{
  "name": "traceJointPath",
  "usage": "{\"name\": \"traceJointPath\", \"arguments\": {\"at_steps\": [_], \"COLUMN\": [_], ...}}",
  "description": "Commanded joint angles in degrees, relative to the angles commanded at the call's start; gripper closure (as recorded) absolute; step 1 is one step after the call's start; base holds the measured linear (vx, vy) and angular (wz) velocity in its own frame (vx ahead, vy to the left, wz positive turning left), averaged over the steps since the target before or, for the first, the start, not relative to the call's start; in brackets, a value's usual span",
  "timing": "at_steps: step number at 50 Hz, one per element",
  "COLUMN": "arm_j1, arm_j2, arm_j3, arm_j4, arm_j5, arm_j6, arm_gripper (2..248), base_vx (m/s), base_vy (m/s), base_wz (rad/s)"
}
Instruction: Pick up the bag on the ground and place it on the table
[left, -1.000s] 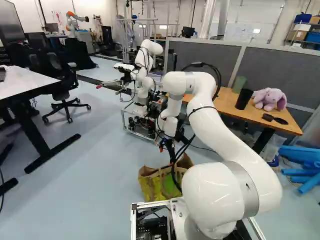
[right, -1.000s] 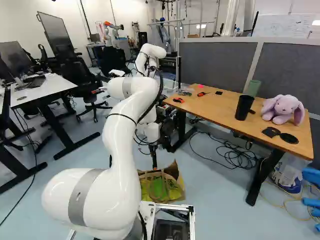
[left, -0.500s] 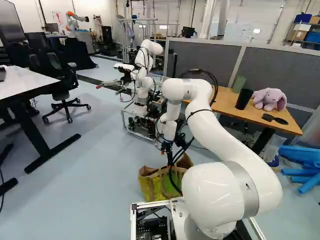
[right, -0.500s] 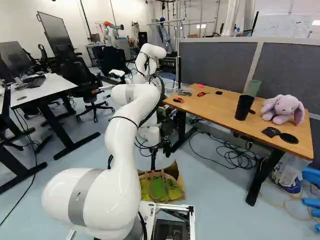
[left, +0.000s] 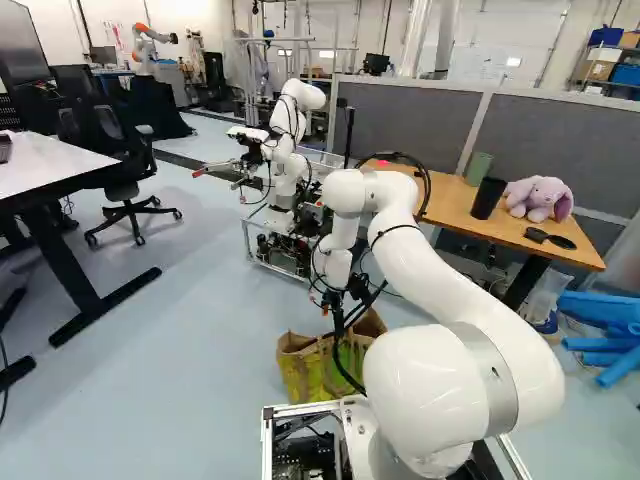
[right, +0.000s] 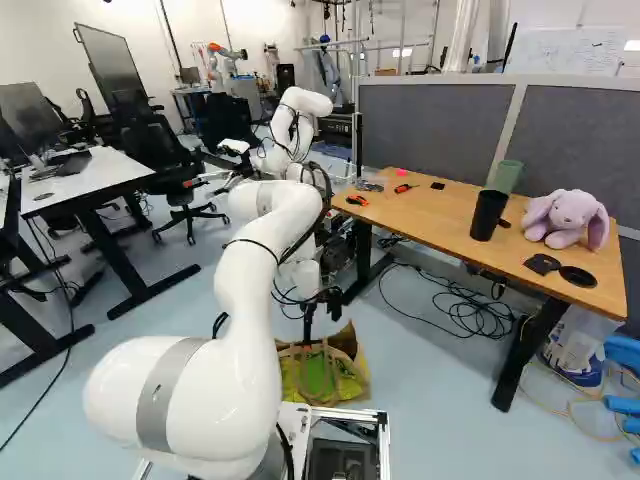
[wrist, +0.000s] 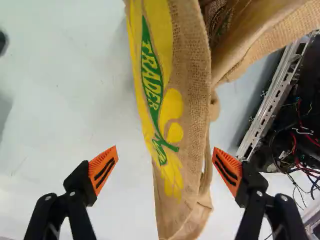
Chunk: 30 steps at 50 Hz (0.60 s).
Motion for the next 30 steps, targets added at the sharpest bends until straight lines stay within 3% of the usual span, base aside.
{"name": "traceJointPath", "arguments": {"at_steps": [30], "arm_j1": [0.0], "arm_j2": [-6.62], "arm_j3": [-6.28], "arm_j4": [0.0], "arm_j5": [0.0], "arm_j6": [0.0], "arm_gripper": [3], "base_vx": [0.0], "base_vy": [0.0], "base_wz": [0.0]}}
